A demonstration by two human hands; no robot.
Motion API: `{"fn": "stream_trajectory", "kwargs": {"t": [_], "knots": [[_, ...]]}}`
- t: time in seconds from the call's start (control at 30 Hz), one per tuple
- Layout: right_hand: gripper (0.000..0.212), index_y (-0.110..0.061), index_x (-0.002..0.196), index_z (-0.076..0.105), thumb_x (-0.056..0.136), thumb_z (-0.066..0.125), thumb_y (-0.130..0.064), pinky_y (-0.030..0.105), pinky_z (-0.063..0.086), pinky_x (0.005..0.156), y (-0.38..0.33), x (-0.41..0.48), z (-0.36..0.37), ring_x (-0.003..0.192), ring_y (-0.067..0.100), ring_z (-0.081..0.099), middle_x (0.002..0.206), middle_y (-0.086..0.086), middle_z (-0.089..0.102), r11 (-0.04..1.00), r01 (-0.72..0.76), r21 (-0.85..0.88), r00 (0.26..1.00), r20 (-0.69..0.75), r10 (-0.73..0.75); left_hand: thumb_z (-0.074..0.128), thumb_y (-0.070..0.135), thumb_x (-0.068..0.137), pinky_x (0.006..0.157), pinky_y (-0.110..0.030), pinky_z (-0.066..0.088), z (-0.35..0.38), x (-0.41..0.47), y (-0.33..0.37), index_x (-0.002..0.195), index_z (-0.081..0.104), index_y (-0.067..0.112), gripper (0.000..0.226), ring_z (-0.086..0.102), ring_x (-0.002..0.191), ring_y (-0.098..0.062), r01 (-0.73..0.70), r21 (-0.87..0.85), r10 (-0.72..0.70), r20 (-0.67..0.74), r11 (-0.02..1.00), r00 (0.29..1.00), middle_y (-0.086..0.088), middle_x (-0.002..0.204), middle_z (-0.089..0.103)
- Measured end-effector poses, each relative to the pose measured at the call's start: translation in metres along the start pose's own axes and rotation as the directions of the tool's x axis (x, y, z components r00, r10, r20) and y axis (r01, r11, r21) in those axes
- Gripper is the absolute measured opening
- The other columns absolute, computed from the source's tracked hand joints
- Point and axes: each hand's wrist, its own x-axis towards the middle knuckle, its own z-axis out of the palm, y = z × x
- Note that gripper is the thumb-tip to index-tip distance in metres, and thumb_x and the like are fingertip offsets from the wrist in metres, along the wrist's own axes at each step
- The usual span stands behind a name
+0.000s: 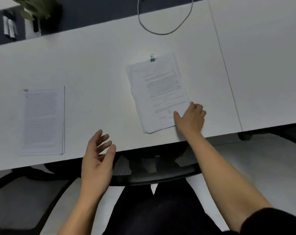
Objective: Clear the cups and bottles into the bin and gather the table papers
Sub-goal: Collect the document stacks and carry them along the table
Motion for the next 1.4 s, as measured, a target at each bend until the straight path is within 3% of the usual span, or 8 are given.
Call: {"fn": "stream_trajectory", "kwargs": {"t": [0.23, 0.47, 0.6, 0.77, 0.9, 1.0, 1.13, 1.4], "knots": [[0.074, -0.007, 0.123, 0.045, 0.071, 0.082, -0.045, 0.033, 0.047, 0.073, -0.024, 0.021, 0.001, 0.108, 0.029, 0.064, 0.121, 0.007, 0.062, 0.955, -0.241, 0.174, 0.962, 0.174, 0.211, 0.06, 0.011, 0.096, 0.085, -0.02, 0.046, 0.008, -0.002, 0.004, 0.132, 0.048, 0.038, 0.047, 0.061, 0.112, 0.0, 0.024, -0.045, -0.025, -0.029, 0.999, 0.999, 0.012, 0.127, 0.062], [0.063, -0.014, 0.128, 0.052, 0.075, 0.074, -0.039, 0.035, 0.05, 0.077, -0.016, -0.008, 0.008, 0.103, 0.032, 0.059, 0.126, 0.012, 0.051, 0.96, -0.239, 0.147, 0.959, 0.19, 0.21, 0.06, 0.013, 0.096, 0.089, -0.021, 0.045, -0.008, -0.006, 0.031, 0.134, 0.047, 0.037, 0.046, 0.06, 0.113, 0.002, -0.076, -0.067, 0.072, -0.051, 0.995, 0.996, 0.016, 0.126, 0.061], [0.05, -0.01, 0.128, 0.047, 0.085, 0.069, -0.021, 0.034, 0.05, 0.076, -0.021, -0.027, 0.019, 0.096, 0.032, 0.059, 0.126, 0.014, 0.054, 0.918, -0.211, 0.335, 0.973, 0.16, 0.165, 0.06, 0.014, 0.096, 0.088, -0.02, 0.045, -0.034, -0.013, 0.036, 0.132, 0.047, 0.04, 0.047, 0.06, 0.113, 0.003, -0.131, -0.074, 0.121, -0.136, 0.989, 0.983, 0.016, 0.126, 0.061], [0.062, -0.009, 0.136, 0.038, 0.084, 0.071, -0.011, 0.024, 0.046, 0.083, -0.047, -0.049, 0.034, 0.097, 0.022, 0.059, 0.118, 0.003, 0.059, 0.622, -0.355, 0.698, 0.935, 0.274, 0.226, 0.06, 0.013, 0.096, 0.088, -0.019, 0.045, -0.069, -0.019, 0.02, 0.135, 0.046, 0.038, 0.048, 0.06, 0.115, 0.001, -0.145, -0.082, 0.121, -0.247, 0.986, 0.961, 0.015, 0.128, 0.06], [0.031, -0.026, 0.129, 0.05, 0.099, 0.057, -0.02, 0.029, 0.053, 0.062, -0.076, -0.069, 0.054, 0.083, 0.019, 0.063, 0.109, -0.003, 0.065, 0.391, -0.512, 0.765, 0.854, 0.501, 0.14, 0.06, 0.013, 0.096, 0.088, -0.018, 0.046, -0.103, -0.009, 0.0, 0.141, 0.045, 0.032, 0.05, 0.059, 0.114, 0.003, -0.127, -0.101, 0.092, -0.301, 0.987, 0.949, 0.015, 0.128, 0.059], [0.027, -0.025, 0.129, 0.052, 0.102, 0.052, -0.023, 0.025, 0.05, 0.049, -0.096, -0.084, 0.07, 0.078, 0.018, 0.06, 0.107, -0.005, 0.065, 0.452, -0.448, 0.772, 0.882, 0.464, 0.081, 0.06, 0.013, 0.097, 0.081, -0.009, 0.047, -0.129, 0.016, -0.018, 0.143, 0.045, 0.027, 0.051, 0.059, 0.108, 0.009, -0.108, -0.104, 0.07, -0.317, 0.989, 0.946, 0.014, 0.128, 0.058], [0.033, -0.029, 0.135, 0.055, 0.102, 0.052, -0.027, 0.028, 0.051, 0.058, -0.127, -0.107, 0.085, 0.095, 0.017, 0.066, 0.118, -0.006, 0.067, 0.537, -0.311, 0.784, 0.936, 0.351, 0.031, 0.06, 0.017, 0.097, 0.075, -0.001, 0.043, -0.166, 0.069, -0.045, 0.146, 0.042, 0.025, 0.053, 0.057, 0.114, 0.002, -0.044, -0.074, 0.024, -0.25, 0.996, 0.968, 0.01, 0.133, 0.055], [0.035, -0.028, 0.137, 0.055, 0.101, 0.054, -0.031, 0.03, 0.055, 0.07, -0.174, -0.156, 0.132, 0.106, 0.017, 0.066, 0.122, -0.008, 0.068, 0.659, -0.233, 0.715, 0.969, 0.227, 0.097, 0.064, 0.052, 0.089, 0.117, -0.048, 0.024, -0.247, 0.204, -0.165, 0.155, 0.022, 0.017, 0.086, 0.023, 0.146, -0.028, 0.242, 0.207, -0.185, -0.261, 0.948, 0.948, -0.01, 0.159, 0.022]]}}
